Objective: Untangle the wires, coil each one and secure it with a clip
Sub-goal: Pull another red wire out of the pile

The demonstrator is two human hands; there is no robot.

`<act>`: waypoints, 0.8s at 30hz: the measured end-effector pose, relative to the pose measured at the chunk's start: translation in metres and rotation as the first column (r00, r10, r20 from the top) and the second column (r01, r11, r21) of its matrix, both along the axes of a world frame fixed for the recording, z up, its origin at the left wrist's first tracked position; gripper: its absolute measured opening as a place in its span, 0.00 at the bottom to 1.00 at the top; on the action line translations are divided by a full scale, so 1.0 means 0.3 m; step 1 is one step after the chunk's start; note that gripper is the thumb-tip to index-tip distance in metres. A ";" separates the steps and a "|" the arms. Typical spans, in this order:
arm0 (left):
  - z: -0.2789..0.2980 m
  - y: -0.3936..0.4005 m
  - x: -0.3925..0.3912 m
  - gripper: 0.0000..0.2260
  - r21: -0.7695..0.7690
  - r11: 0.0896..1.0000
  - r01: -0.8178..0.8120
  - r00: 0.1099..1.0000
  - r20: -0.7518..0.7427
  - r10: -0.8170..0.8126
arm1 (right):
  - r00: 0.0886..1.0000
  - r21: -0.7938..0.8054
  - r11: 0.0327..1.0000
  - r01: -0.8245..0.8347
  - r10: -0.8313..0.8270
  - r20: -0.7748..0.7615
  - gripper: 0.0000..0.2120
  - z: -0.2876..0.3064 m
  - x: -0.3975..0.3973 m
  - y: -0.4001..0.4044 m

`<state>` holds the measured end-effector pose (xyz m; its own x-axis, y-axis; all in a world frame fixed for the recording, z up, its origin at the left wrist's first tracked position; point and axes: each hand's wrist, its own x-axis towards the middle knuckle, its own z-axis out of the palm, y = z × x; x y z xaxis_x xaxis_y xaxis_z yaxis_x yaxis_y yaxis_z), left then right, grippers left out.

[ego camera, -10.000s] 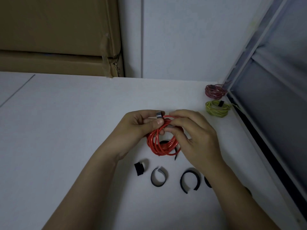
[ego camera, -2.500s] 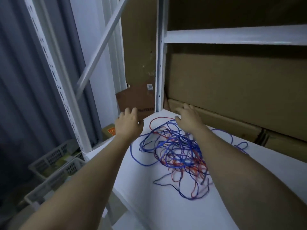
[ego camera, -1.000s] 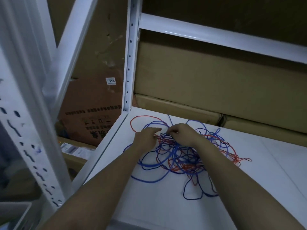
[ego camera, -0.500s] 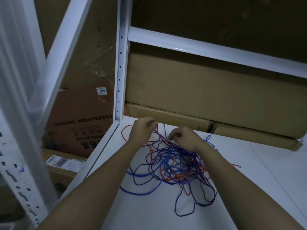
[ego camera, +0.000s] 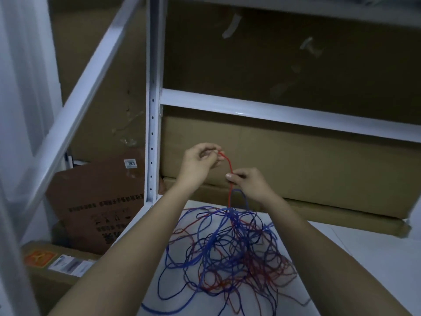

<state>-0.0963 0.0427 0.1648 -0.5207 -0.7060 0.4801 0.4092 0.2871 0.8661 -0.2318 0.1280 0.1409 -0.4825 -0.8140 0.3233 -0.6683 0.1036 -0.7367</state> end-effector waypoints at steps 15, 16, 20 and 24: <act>0.285 0.096 -0.068 0.09 -0.524 0.773 -0.357 0.887 0.069 0.456 | 0.991 -0.473 0.881 0.008 0.057 0.123 0.05 0.357 -0.060 0.069; 0.294 0.096 -0.057 0.11 -0.609 0.686 -0.398 0.841 0.056 0.538 | 0.996 -0.492 0.871 0.007 0.037 0.079 0.04 0.382 -0.061 0.075; 0.339 0.106 -0.038 0.08 -0.596 0.773 -0.218 0.919 0.141 0.368 | 0.994 -0.569 0.822 -0.027 0.082 0.071 0.06 0.455 -0.042 0.085; 0.324 0.141 -0.050 0.09 -0.392 0.919 -0.030 0.983 0.157 0.100 | 0.958 -0.448 0.886 -0.121 0.223 0.183 0.08 0.367 -0.044 0.068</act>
